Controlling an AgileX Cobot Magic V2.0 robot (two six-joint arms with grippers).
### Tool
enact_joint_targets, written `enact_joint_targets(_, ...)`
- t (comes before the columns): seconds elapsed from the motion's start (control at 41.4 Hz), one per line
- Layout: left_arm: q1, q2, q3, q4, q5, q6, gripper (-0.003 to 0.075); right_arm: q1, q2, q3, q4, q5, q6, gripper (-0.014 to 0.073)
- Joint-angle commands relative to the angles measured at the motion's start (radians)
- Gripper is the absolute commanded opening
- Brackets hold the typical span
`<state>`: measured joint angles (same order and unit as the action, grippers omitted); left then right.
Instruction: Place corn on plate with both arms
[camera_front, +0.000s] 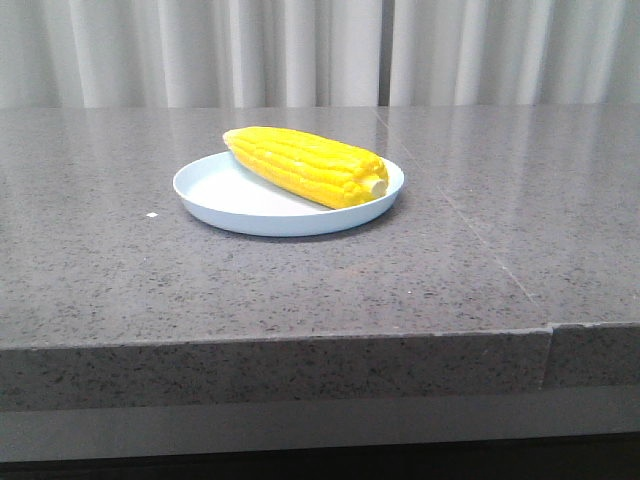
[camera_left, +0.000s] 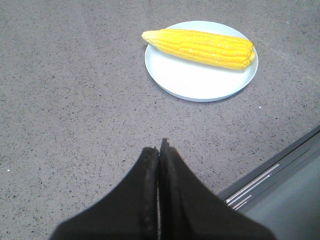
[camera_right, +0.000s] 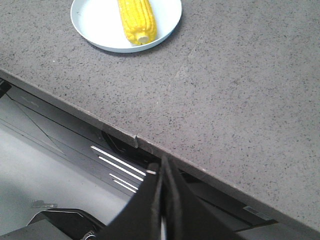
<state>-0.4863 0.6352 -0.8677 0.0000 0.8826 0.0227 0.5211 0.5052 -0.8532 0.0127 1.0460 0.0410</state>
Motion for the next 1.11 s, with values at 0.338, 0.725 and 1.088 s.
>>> enact_joint_targets(0.338,-0.008,0.003,-0.027,0.000,-0.076,-0.008,-0.0020,-0.001,0.004,-0.022,-0.013,-0.059,-0.009,-0.0120)
enact_joint_targets(0.725,0.141,-0.167,0.111,0.000,-0.274,-0.008,-0.0020,-0.001,0.004,-0.022,-0.013,-0.059,-0.009,-0.0120)
enact_joint_targets(1.088,0.370,-0.391,0.478,0.000,-0.643,-0.008,-0.0020,-0.001,0.004,-0.022,-0.013,-0.059,-0.009,-0.0120)
